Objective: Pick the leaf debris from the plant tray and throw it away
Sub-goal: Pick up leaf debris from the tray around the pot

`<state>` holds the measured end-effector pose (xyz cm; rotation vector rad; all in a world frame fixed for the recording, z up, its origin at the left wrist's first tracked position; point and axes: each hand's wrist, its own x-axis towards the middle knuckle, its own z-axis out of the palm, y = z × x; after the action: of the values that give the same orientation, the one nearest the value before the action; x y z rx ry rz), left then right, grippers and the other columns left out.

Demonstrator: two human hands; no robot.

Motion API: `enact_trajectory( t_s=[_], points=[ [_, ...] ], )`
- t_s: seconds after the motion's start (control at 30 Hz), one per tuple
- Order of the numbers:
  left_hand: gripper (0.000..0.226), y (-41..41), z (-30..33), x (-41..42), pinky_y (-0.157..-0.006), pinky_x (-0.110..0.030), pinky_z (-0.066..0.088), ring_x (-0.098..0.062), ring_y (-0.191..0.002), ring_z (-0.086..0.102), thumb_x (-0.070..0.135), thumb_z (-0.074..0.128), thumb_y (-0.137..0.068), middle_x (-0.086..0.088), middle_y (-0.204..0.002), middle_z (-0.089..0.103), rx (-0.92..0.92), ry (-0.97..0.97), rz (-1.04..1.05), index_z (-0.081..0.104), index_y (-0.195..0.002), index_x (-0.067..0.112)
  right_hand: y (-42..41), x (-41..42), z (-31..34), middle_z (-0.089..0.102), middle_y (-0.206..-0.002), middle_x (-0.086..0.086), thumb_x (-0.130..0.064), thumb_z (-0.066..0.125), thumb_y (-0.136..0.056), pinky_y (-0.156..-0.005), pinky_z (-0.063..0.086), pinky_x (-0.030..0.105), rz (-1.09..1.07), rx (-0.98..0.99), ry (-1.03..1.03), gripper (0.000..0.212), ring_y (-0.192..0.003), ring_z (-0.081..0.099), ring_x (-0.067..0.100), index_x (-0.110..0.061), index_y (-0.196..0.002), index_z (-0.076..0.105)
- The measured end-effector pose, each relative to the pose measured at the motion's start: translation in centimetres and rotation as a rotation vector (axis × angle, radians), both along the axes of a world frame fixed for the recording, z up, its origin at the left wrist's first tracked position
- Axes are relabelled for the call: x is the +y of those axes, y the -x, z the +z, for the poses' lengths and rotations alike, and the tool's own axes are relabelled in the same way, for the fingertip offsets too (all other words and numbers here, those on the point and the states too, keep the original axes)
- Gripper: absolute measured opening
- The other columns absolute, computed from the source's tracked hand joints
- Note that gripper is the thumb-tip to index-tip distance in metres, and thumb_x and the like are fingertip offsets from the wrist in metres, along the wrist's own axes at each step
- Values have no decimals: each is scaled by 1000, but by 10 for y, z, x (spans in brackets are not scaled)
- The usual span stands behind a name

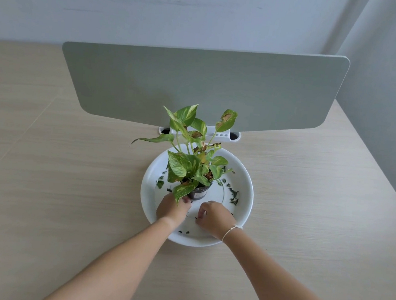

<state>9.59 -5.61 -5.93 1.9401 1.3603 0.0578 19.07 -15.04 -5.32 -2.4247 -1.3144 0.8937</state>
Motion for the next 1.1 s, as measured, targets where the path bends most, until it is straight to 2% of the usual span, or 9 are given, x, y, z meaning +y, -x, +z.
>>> enact_trajectory(
  t_s=[0.2, 0.27, 0.3, 0.37, 0.5, 0.6, 0.7, 0.9, 1.1],
  points=[
    [20, 2, 3, 4, -75, -37, 49, -37, -87, 58, 15, 41, -92, -23, -88, 61, 48, 0, -217, 40, -73, 10, -2, 1, -1, 61, -103, 0, -23, 55, -83, -68, 38, 25, 7, 29, 6, 7, -82, 48, 14, -26, -77, 53],
    [25, 4, 11, 8, -59, -30, 42, -31, -66, 49, 10, 38, -90, -15, -67, 48, 3, 117, -216, 33, -66, 14, -4, 1, -1, 61, -98, 1, -22, 55, -83, -68, 38, 24, -17, 69, 0, 6, -80, 48, 15, -25, -78, 55],
    [28, 4, 14, 10, -51, -24, 35, -22, -57, 39, 8, 37, -88, -7, -60, 38, -33, 207, -197, 30, -62, 16, -5, 1, -1, 60, -94, 0, -21, 55, -82, -67, 38, 24, -40, 100, -7, 5, -79, 48, 15, -24, -78, 56],
    [28, 7, 22, 13, -47, -21, 24, -15, -54, 26, 7, 37, -86, 0, -58, 29, -110, 418, -123, 27, -62, 18, -6, 1, 3, 54, -81, -2, -20, 57, -81, -62, 37, 24, -97, 179, -22, 3, -75, 47, 16, -20, -79, 56],
    [23, 14, 27, 17, -42, -17, 28, -14, -53, 32, 7, 39, -87, -3, -62, 38, -258, 686, 158, 35, -66, 15, -12, 2, 20, 44, -65, -1, -16, 52, -83, -51, 32, 21, -286, 471, -31, 11, -60, 41, 15, -11, -73, 48],
    [23, 16, 29, 17, -37, -13, 32, -13, -52, 36, 7, 38, -89, -5, -63, 41, -315, 769, 294, 37, -67, 14, -16, -1, 28, 39, -64, 5, -4, 43, -80, -47, 29, 22, -434, 773, -73, 16, -54, 33, 17, -9, -65, 41],
    [22, 17, 34, 15, -35, -14, 34, -13, -51, 36, 8, 35, -89, -5, -62, 41, -352, 811, 354, 34, -68, 14, -18, -5, 31, 42, -63, 9, 5, 37, -80, -46, 31, 24, -504, 917, -103, 21, -53, 37, 18, -7, -64, 45],
    [20, 22, 37, 15, -34, -14, 31, -15, -50, 33, 1, 28, -83, -4, -61, 37, -383, 805, 404, 34, -68, 13, -19, -9, 33, 46, -61, 8, 5, 35, -83, -46, 31, 21, -480, 848, -49, 31, -52, 38, 16, -5, -64, 57],
    [29, 22, 38, 15, -35, -14, 29, -15, -51, 33, -6, 23, -83, -5, -60, 38, -304, 723, 356, 41, -65, 9, -17, -8, 33, 46, -60, 5, 2, 36, -80, -43, 30, 20, -388, 678, -2, 30, -49, 36, 15, -7, -61, 57]
  ],
)
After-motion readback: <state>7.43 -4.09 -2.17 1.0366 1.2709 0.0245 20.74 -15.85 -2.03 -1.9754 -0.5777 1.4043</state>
